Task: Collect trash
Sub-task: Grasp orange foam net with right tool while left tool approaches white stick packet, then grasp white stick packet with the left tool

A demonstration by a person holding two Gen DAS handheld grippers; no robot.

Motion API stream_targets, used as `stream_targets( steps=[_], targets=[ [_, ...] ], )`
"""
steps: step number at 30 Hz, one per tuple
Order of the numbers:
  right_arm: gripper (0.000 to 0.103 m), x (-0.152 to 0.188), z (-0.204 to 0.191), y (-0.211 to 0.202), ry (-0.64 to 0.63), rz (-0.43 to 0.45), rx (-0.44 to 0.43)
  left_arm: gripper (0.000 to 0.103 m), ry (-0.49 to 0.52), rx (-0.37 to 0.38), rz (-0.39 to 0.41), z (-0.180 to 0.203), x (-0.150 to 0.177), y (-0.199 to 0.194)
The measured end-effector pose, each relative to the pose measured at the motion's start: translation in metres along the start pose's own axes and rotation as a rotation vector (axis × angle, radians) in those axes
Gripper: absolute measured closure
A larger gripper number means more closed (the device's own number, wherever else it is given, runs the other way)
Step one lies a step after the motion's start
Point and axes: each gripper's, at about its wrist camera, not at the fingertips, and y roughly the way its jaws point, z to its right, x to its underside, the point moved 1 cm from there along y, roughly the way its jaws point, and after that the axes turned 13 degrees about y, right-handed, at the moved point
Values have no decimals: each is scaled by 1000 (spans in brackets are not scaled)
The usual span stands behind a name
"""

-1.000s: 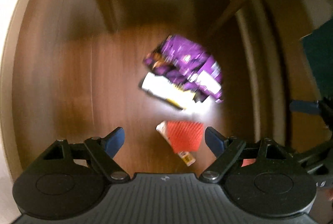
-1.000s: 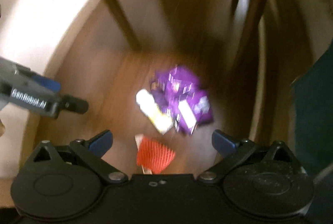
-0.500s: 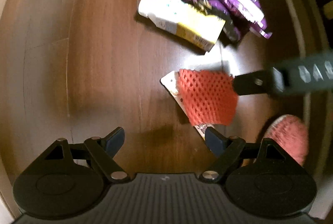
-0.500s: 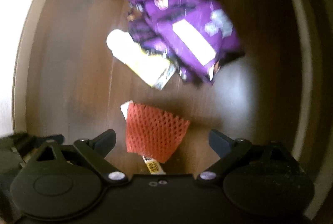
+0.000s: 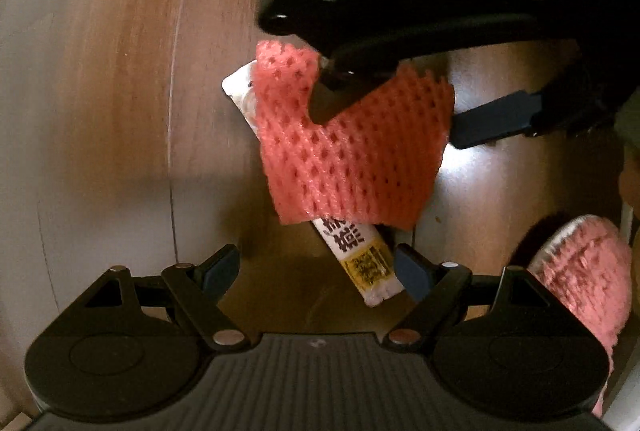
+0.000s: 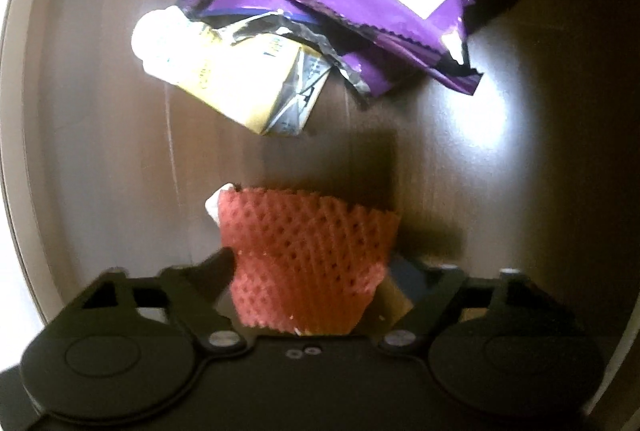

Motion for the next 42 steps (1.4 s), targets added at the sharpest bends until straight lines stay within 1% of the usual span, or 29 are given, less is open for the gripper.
stream_targets(
  steps=[2, 3, 4, 5, 6, 7, 8, 9, 12, 15, 18, 21, 24, 26, 27, 28, 29, 30, 31, 34, 37, 42],
  targets=[
    [42, -2, 2, 4, 31, 1, -1, 18, -7, -9, -5, 0, -1, 4],
    [54, -2, 3, 5, 40, 4, -2, 18, -9, -7, -4, -1, -1, 4],
    [61, -2, 4, 6, 48, 5, 2, 18, -5, -10, -5, 1, -2, 6],
    [71, -2, 6, 7, 58, 5, 3, 18, 3, -12, -5, 1, -4, 6],
    [78, -1, 7, 8, 70, 5, -4, 18, 11, -16, -6, 1, -5, 6],
    [87, -1, 9, 8, 77, 8, -7, 18, 15, -20, -7, 1, -6, 6],
    [93, 0, 10, 7, 84, 14, -10, 19, 14, -21, -7, 0, -5, 6],
    [94, 1, 12, 3, 83, 19, -25, 19, 12, -20, -9, -1, -6, 6],
    [96, 2, 11, -12, 38, 58, -47, 19, 13, -27, -10, 2, -6, 6],
    [96, 1, 16, -31, 12, 117, -36, 20, 5, -27, -10, -2, -8, 4],
    [96, -9, 37, -56, 55, 204, -26, 20, -18, -20, -8, -4, -13, 4],
    [96, -17, 59, -73, 86, 246, -6, 20, -57, 3, -23, -9, -20, 4],
    [95, -19, 75, -78, 92, 256, 8, 29, -131, 20, -36, -22, -29, 3],
    [95, -17, 82, -79, 89, 252, 16, 42, -185, 31, -42, -31, -33, 1],
    [95, -16, 84, -78, 88, 251, 19, 46, -216, 39, -46, -37, -34, 0],
    [95, -14, 83, -78, 89, 250, 19, 51, -249, 53, -51, -45, -32, -2],
    [95, -13, 84, -78, 90, 249, 17, 59, -279, 63, -55, -53, -32, -1],
    [95, -10, 80, -76, 93, 250, 16, 65, -301, 67, -61, -59, -32, -1],
    [95, -9, 75, -74, 96, 252, 15, 81, -315, 70, -65, -61, -31, -4],
    [95, -1, 68, -73, 105, 260, 8, 82, -359, 102, -72, -76, -28, -4],
    [95, 7, 63, -80, 114, 274, -2, 82, -350, 88, -70, -87, -27, -9],
    [96, 21, 53, -103, 135, 314, -7, 82, -338, 102, -51, -99, -25, -47]
  ],
)
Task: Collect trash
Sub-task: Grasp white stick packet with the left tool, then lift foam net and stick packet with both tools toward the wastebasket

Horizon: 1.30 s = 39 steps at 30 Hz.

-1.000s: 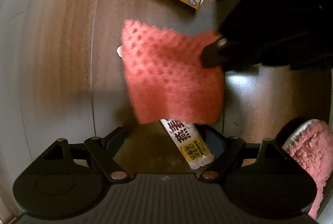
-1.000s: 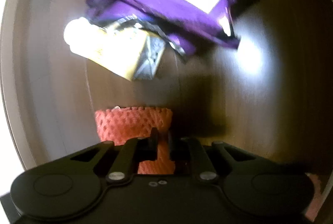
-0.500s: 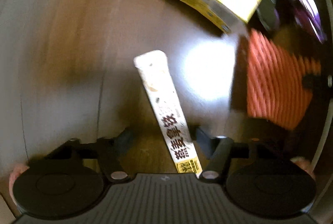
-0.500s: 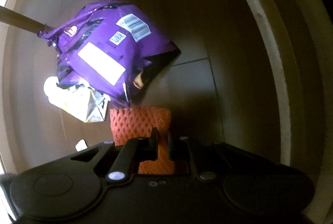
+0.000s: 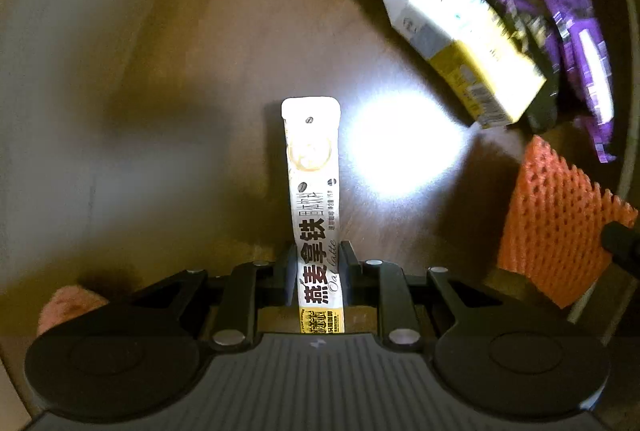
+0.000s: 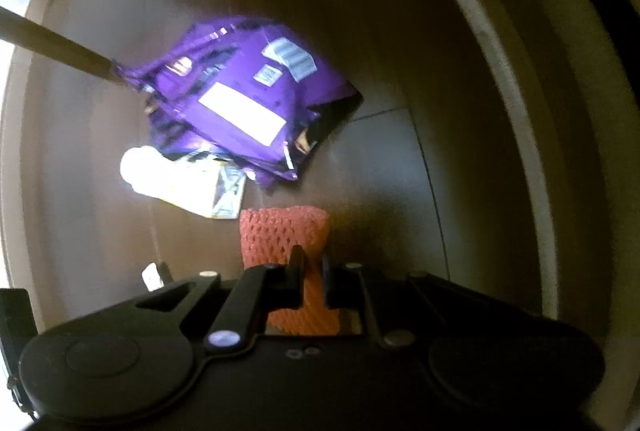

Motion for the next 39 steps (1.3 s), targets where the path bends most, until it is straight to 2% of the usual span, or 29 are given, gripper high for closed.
stream_targets(
  steps=[6, 16, 22, 28, 31, 39],
  targets=[
    [96, 9, -31, -77, 0, 64, -31, 82, 29, -22, 45, -6, -5, -84],
    [96, -11, -107, -260, -105, 186, -119, 82, 102, -5, 236, 12, -22, -301],
    [96, -27, -134, -374, -133, 264, -175, 82, 154, -9, 324, 37, -30, -424],
    [96, -48, -160, -472, -179, 341, -256, 82, 208, -21, 404, 61, -38, -533],
    [96, -65, -173, -512, -208, 378, -302, 82, 209, -28, 442, 71, -47, -582],
    [96, -108, -199, -621, -330, 482, -427, 82, 188, -52, 604, 111, -55, -716]
  ],
)
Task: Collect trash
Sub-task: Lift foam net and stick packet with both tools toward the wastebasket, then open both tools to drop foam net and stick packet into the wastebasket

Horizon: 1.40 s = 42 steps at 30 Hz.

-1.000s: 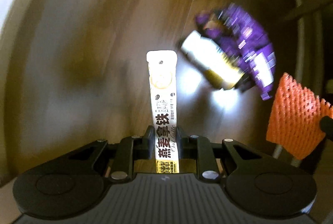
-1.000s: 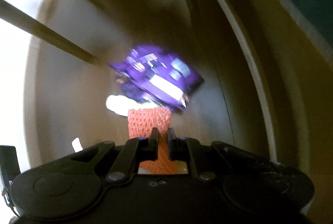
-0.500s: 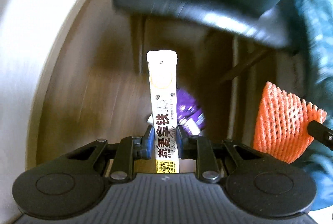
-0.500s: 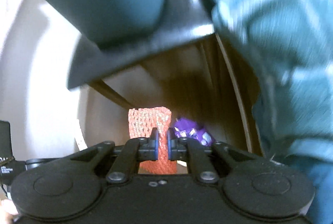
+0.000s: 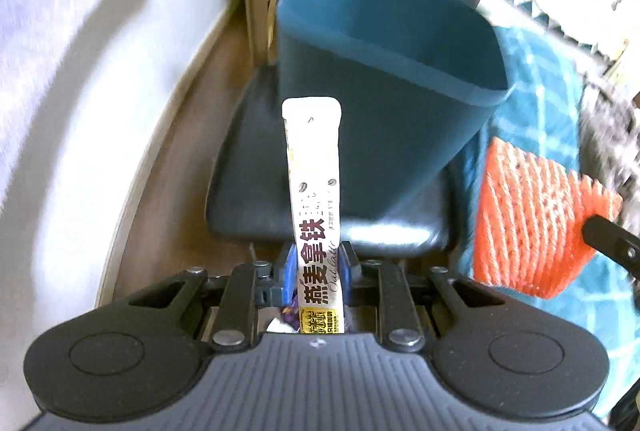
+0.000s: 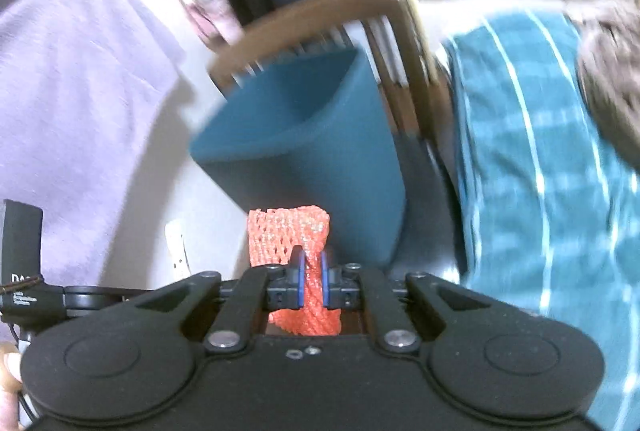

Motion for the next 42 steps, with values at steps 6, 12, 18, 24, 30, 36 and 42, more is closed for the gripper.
stream_targets(
  steps=[6, 12, 18, 24, 30, 36, 42],
  targets=[
    [96, -62, -29, -25, -110, 69, -51, 82, 14, -20, 89, 25, -54, -36],
    [96, -99, -45, -16, -150, 112, -43, 82, 37, -28, 127, 17, -107, -48],
    [96, -115, -63, 15, -174, 104, 15, 82, 108, 0, 107, 12, -159, -5],
    [96, -117, -73, 66, -140, 50, 108, 82, 235, 26, 13, 10, -189, 47],
    [96, -110, -88, 107, -159, -15, 201, 82, 323, 45, -69, 5, -197, 90],
    [96, -97, -93, 134, -166, -89, 246, 82, 384, 66, -152, 3, -195, 127],
    [91, -88, -95, 151, -167, -131, 290, 81, 430, 83, -230, 7, -188, 159]
  ],
)
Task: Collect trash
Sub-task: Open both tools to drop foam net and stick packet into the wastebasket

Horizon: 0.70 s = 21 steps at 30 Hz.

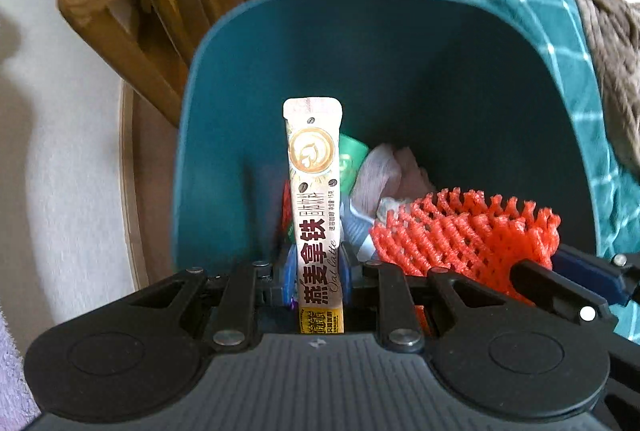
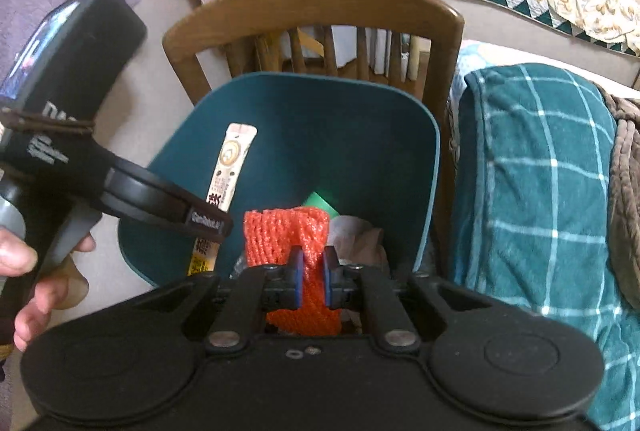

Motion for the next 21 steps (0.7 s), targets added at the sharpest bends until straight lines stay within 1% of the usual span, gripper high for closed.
stream_targets(
  steps=[3, 5, 6, 8, 10, 12, 14, 16, 18, 21],
  targets=[
    [85, 3, 0, 5, 4, -23, 21, 81, 21, 4, 1, 5, 0, 6],
    [83, 3, 1, 5, 8, -31, 20, 81, 22, 27, 2, 6, 1, 7],
    [82, 4, 2, 5, 10, -31, 24, 80, 21, 36, 3, 6, 1, 8],
    [77, 4, 2, 2, 14, -27, 16, 78, 27, 44, 14, 5, 1, 7],
    [73, 3, 2, -1, 18, -22, 11, 77, 40, 37, 31, 6, 2, 3],
    [69, 3, 2, -6, 24, -13, 3, 69, 45, 41, 49, 6, 3, -4],
    [64, 3, 4, -11, 34, -3, -8, 49, 33, 51, 81, 4, 6, -13],
    [59, 4, 6, -17, 42, 6, -23, 47, 33, 48, 115, 4, 8, -22],
    [57, 5, 9, -23, 39, 19, -36, 47, 38, 37, 138, 6, 11, -33],
    [55, 8, 13, -34, 34, 31, -64, 47, 15, 30, 172, 7, 19, -53]
  ],
)
